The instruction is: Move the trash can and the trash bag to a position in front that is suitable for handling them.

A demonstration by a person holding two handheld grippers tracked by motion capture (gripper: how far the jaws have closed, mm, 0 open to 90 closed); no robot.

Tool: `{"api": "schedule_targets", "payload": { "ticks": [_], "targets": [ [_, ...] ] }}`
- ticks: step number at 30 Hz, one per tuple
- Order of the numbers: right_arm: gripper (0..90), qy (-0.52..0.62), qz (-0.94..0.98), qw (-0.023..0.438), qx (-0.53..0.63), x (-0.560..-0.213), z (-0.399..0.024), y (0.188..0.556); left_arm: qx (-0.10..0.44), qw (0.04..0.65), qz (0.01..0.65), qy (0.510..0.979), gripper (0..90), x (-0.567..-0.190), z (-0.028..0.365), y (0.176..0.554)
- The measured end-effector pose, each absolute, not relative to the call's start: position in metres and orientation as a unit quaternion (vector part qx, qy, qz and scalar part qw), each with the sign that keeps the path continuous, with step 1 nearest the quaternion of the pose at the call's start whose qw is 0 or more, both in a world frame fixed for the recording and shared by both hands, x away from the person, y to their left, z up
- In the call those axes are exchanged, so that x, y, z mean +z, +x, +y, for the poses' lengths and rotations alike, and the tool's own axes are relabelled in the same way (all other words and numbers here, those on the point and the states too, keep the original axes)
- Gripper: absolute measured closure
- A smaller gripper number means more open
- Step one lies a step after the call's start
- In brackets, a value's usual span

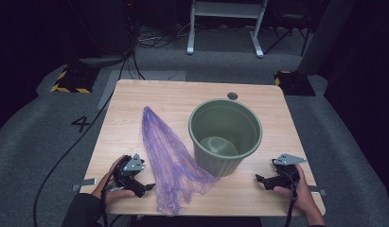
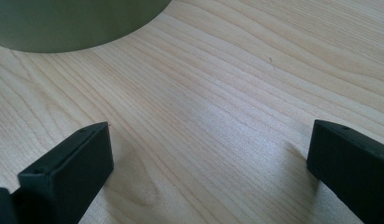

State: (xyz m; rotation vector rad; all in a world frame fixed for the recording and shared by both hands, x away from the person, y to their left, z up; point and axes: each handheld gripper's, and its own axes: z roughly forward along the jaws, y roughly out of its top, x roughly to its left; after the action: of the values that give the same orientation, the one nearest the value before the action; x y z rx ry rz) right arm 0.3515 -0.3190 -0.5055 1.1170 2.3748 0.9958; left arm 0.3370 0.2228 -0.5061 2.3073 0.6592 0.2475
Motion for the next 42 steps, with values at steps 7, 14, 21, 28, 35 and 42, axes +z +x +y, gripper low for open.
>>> {"api": "schedule_targets", "payload": {
  "ticks": [7, 14, 21, 28, 35, 42],
  "targets": [
    [0.5, 0.388, 0.837, 0.165, 0.35, -0.505, -0.32, 0.352, 0.096, 0.356, 0.256, 0.894, 0.0, -0.506, 0.223, 0.337],
    [14.0, 0.378, 0.83, 0.175, 0.371, -0.503, -0.319, 0.353, 0.098, 0.356, 0.258, 0.893, 0.1, -0.506, 0.223, 0.336],
    [15.7, 0.359, 0.827, 0.185, 0.391, -0.493, -0.303, 0.351, 0.099, 0.356, 0.259, 0.893, 0.2, -0.506, 0.223, 0.336],
    [16.0, 0.338, 0.827, 0.203, 0.4, -0.486, -0.283, 0.351, 0.099, 0.356, 0.258, 0.893, 0.3, -0.506, 0.223, 0.336],
    [19.9, 0.312, 0.822, 0.22, 0.422, -0.481, -0.265, 0.349, 0.099, 0.356, 0.259, 0.893, 0.2, -0.506, 0.223, 0.336],
    [20.1, 0.299, 0.823, 0.229, 0.426, -0.478, -0.249, 0.352, 0.099, 0.356, 0.26, 0.892, 0.3, -0.506, 0.223, 0.336]
  ]
}}
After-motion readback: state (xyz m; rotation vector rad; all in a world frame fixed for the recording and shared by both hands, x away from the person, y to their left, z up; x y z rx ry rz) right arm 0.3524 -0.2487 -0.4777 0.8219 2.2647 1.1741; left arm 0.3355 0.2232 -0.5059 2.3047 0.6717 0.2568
